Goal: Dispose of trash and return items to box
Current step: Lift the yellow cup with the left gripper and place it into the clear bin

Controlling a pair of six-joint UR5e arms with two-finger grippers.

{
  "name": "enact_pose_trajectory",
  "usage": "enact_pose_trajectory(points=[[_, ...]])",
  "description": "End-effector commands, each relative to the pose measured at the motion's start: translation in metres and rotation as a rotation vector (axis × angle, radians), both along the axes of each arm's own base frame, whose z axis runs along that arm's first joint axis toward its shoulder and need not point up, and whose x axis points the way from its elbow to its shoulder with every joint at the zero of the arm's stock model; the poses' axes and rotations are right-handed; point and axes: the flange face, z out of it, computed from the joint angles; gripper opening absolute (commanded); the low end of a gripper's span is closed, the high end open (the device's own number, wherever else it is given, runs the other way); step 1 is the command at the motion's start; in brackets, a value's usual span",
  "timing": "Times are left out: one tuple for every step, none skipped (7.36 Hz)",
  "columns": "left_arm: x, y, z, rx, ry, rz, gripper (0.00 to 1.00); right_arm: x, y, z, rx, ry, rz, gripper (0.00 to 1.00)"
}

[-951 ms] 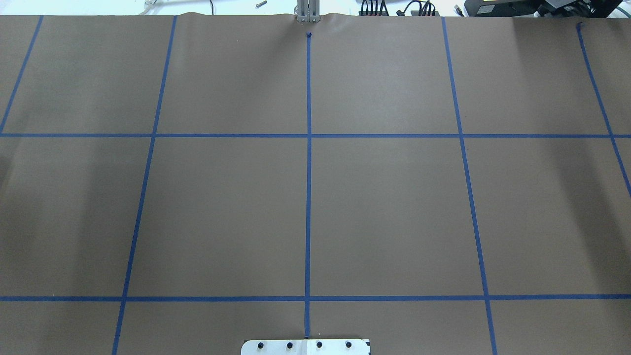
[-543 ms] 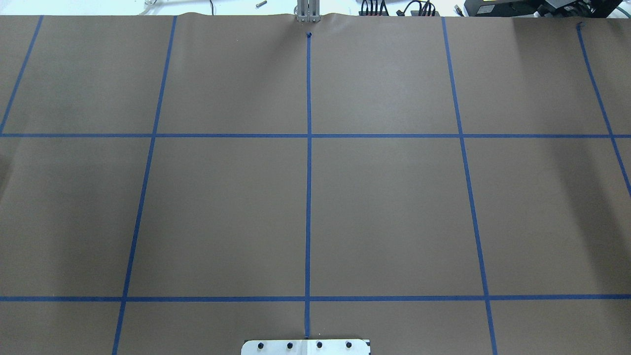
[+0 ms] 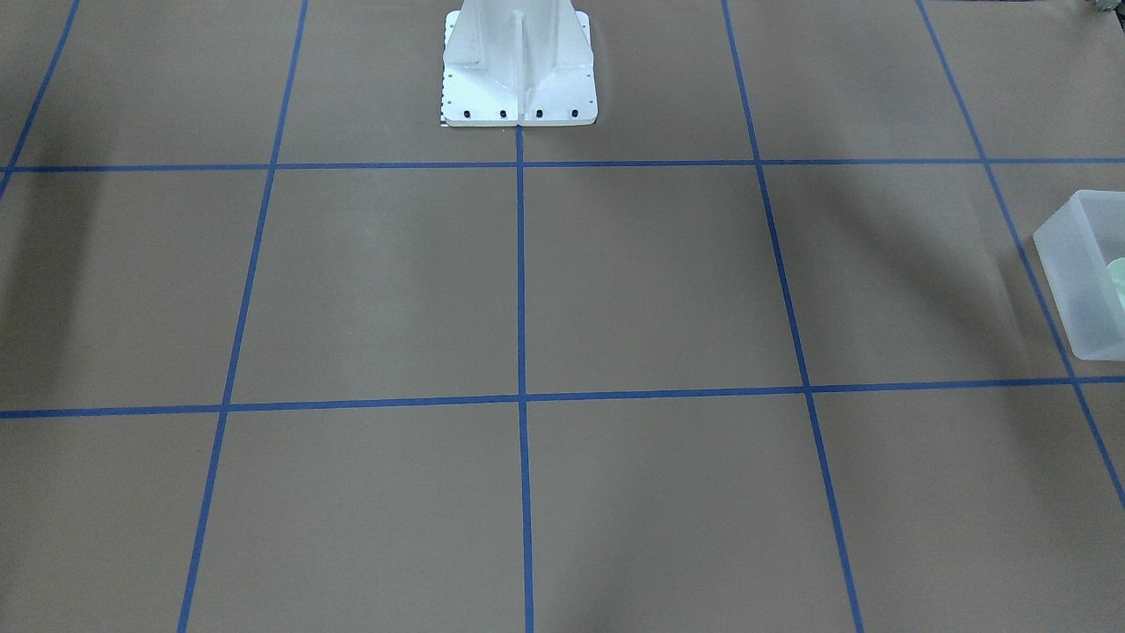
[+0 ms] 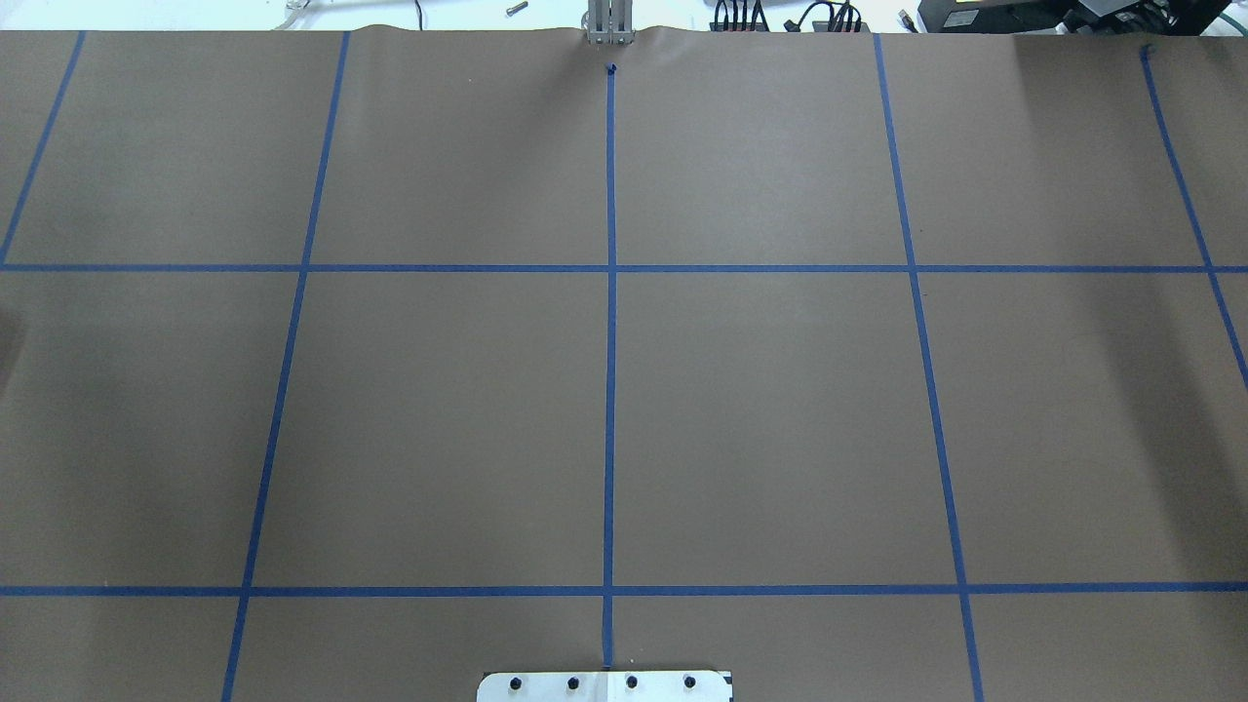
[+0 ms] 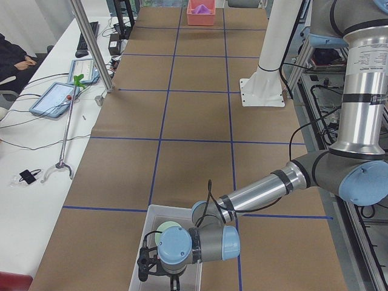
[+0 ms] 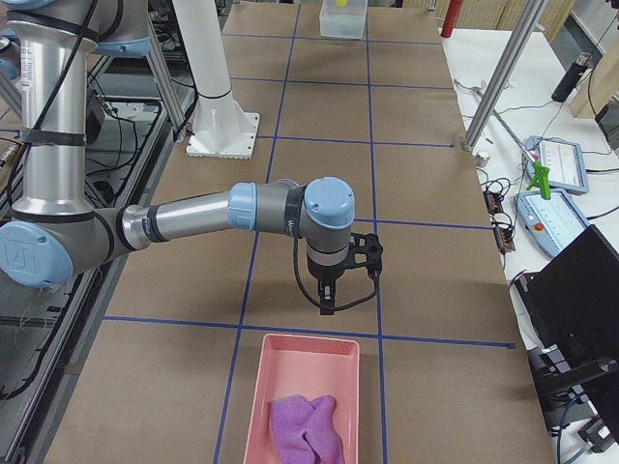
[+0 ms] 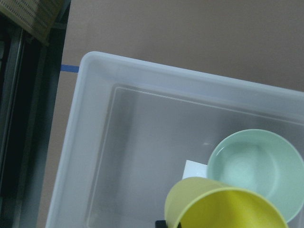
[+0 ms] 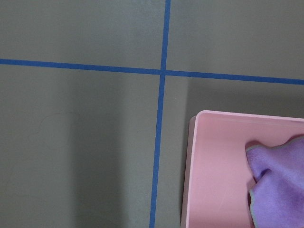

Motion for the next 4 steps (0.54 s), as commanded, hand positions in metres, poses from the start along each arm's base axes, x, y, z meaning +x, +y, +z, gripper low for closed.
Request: enact_pose_trajectory(points=[[-0.002, -0.011, 0.005, -0.008, -0.001, -0.021, 0.0, -0.002, -0.001, -0.001, 0.002, -0.003, -0.003, 1.0], [0.001, -0.006, 0.016, -0.012, -0.001, -0.029, 0.0, -0.002, -0.001, -0.001, 0.001, -0.003, -0.003, 1.0], [0.003, -0.001, 0.024, -0.014, -0.001, -0.042, 0.0, -0.002, 0.0, -0.001, -0.001, -0.006, -0.002, 1.0], [0.003, -0.001, 0.025, -0.015, -0.001, -0.046, 0.0, -0.003, 0.0, -0.001, -0.003, -0.009, -0.002, 1.0]])
